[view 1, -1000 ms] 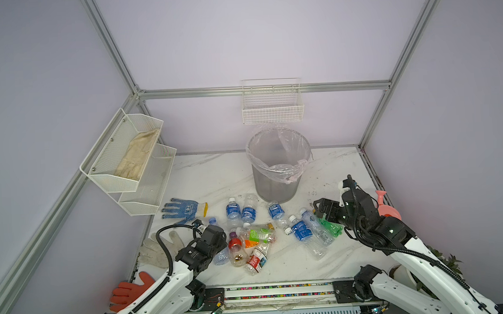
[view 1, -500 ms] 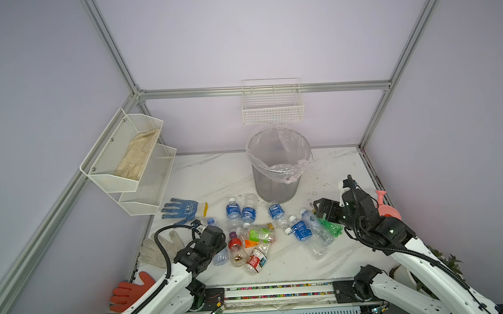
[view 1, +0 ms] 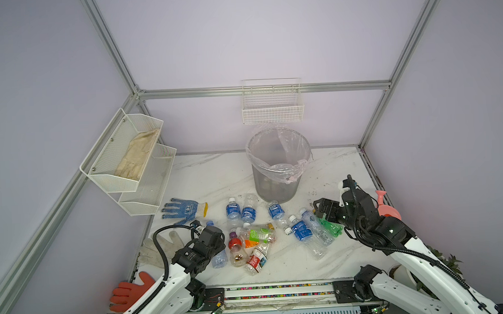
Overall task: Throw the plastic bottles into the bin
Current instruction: 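Lift the light-blue-capped bottle with the left gripper and carry it over the bin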
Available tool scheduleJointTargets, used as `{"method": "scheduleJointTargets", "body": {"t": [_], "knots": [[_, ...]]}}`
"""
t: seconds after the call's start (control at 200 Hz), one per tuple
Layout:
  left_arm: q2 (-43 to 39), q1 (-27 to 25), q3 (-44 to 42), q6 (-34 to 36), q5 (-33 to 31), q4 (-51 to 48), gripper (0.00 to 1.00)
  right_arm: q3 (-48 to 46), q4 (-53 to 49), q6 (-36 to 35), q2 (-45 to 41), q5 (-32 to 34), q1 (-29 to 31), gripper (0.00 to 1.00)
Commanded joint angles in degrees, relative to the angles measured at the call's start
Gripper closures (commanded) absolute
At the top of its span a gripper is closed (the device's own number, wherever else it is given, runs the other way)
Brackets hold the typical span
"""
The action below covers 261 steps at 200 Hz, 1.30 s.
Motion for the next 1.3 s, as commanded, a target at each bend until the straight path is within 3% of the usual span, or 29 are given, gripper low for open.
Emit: {"method": "scheduleJointTargets", "body": {"t": [0.0,0.675,1.3], "knots": [[-0.4,0.2,4.4,1.4,0.4,-4.5,0.73,0.2,0.8,0.7,0.1,0.4,-0.1,0.03],[-3.4,0.2,13.5,3.5,-0.2,-10.4,0.74,-1.4,0.8,1.4,-1.2,0.2,-0.1,0.03],[-2.5,0.2,27.5,8.3,-1.2,-13.6,0.76,-2.2,0.5,2.4,-2.7,-0.2,-0.1,0.03]]}}
